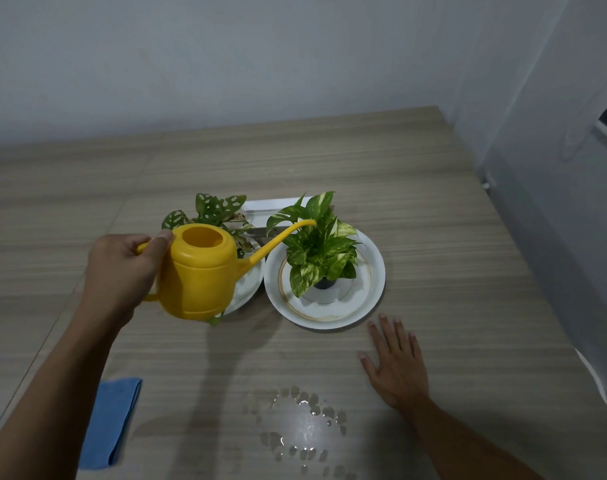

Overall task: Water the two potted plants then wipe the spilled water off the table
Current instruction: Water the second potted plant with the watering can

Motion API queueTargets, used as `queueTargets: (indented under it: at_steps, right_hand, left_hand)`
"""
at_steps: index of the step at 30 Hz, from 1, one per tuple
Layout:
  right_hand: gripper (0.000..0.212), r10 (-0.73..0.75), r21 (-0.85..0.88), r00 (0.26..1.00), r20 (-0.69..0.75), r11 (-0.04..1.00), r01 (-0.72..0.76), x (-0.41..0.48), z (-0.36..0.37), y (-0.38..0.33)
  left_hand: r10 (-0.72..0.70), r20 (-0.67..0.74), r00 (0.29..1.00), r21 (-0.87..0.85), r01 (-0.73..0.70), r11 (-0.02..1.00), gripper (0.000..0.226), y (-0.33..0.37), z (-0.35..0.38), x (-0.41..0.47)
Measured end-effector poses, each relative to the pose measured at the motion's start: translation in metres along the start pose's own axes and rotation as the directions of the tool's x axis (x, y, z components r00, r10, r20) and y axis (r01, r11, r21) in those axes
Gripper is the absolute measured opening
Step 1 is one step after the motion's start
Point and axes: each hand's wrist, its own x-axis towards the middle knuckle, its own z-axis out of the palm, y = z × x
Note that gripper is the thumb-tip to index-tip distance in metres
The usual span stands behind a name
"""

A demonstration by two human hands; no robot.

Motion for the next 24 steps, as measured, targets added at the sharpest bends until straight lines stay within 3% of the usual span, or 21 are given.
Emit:
queueTargets:
  at_steps: [6, 13, 24]
  right_hand:
    - [0.068, -0.006, -0.005, 1.000, -0.003, 1.000, 0.006, 0.000, -0.002, 0.000]
    - [0.068, -0.007, 0.008, 1.000, -0.006, 1.000, 0.007, -0.001, -0.001, -0.001]
    - [0.069, 0.009, -0.010, 1.000, 0.016, 1.000, -0.009, -0.001, 0.001, 0.000]
  left_hand:
    - [-0.009, -0.041, 0.999, -0.002, 0.009, 1.000, 0.065, 0.009, 0.005, 0.009]
    - [-0.011, -0.100, 0.995, 0.030, 0.014, 0.999, 0.056, 0.003, -0.003, 0.017]
    - [-0.007, -0.032, 0.999, 0.073, 0.009, 0.997, 0.053, -0.014, -0.016, 0.008]
